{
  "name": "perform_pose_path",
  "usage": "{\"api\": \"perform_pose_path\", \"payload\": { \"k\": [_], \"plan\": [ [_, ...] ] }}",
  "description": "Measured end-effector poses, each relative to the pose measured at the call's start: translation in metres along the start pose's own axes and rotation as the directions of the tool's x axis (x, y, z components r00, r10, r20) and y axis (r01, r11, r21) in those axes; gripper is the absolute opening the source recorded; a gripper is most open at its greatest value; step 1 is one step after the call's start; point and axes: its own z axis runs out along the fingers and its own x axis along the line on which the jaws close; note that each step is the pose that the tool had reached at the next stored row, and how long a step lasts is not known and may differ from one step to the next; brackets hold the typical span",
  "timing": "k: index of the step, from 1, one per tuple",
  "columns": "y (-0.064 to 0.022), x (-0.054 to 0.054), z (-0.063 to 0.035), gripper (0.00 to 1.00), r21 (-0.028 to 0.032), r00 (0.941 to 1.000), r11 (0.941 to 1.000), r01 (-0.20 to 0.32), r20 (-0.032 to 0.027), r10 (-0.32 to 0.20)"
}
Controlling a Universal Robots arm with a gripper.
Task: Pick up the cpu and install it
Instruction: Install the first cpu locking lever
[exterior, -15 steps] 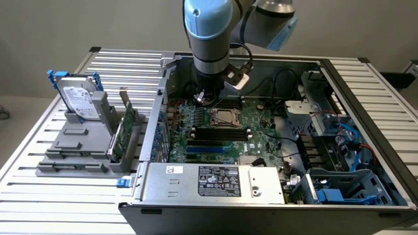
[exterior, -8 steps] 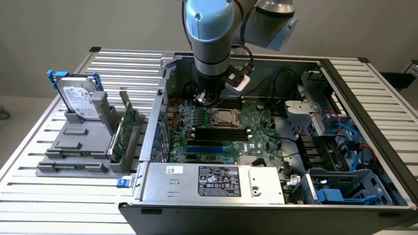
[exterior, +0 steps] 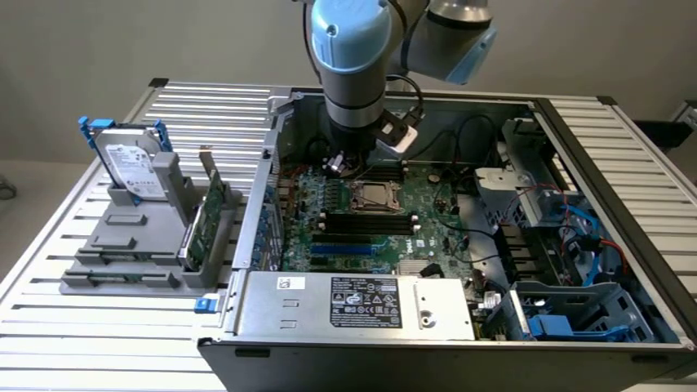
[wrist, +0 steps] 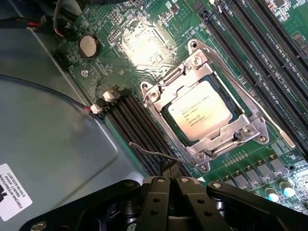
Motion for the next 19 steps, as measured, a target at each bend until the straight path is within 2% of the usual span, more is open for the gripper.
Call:
{"api": "perform_pose_path", "payload": {
  "k": [19],
  "plan": [
    [0.0048,0.0018,0.0035,0.11,-0.0024,1.0,1.0,-0.009,-0.0009,0.009]
  ]
}}
